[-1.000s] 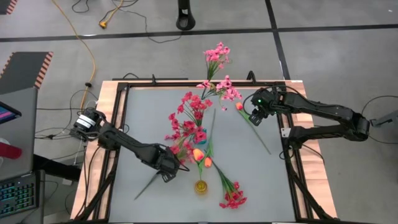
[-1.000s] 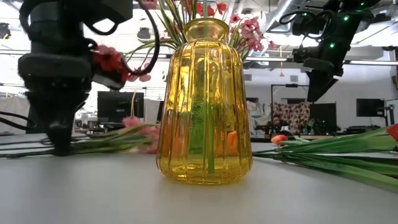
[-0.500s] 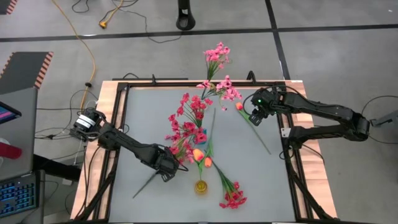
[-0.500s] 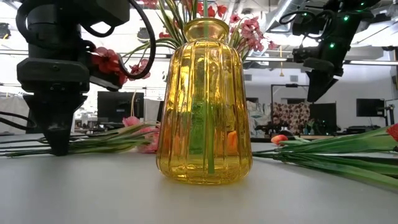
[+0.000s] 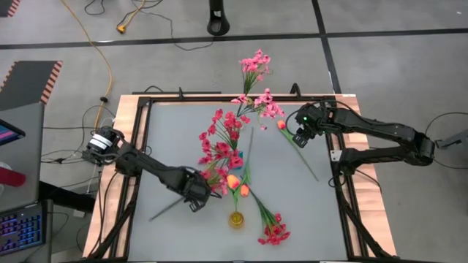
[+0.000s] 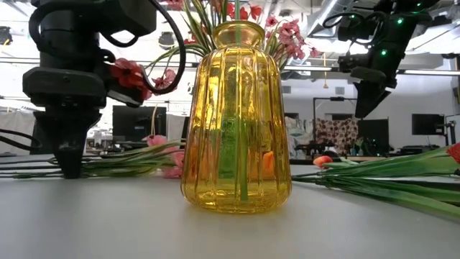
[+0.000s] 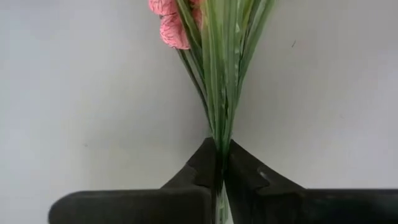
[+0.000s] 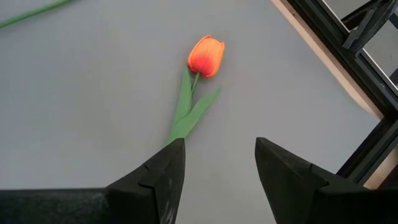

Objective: Sort flowers into vase by color
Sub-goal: Put the pink flowers into the transparent vase

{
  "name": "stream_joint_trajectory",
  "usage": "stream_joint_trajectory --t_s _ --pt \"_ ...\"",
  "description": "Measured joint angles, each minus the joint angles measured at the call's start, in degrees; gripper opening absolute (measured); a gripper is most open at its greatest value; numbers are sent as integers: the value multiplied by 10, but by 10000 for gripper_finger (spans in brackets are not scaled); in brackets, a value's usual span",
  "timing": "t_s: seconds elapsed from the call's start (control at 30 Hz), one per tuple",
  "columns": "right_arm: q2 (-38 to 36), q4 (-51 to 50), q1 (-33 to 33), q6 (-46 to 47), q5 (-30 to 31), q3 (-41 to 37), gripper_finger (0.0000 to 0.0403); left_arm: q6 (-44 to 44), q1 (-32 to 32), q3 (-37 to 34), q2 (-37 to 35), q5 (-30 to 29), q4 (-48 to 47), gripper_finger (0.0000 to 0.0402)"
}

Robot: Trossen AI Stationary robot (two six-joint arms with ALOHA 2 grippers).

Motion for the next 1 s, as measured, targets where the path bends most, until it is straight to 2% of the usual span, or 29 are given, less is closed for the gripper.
stream_joint_trajectory --t_s 0.23,0.63,0.83,1.0 --pt "0 0 0 0 0 0 221 7 9 -1 -50 -27 -68 1" --pt "0 0 0 0 0 0 221 17 20 -1 -215 -85 -149 0" --pt "0 0 0 0 0 0 221 4 59 -1 -284 -119 -216 0" --pt "0 0 0 0 0 0 221 22 115 -1 -348 -154 -225 0"
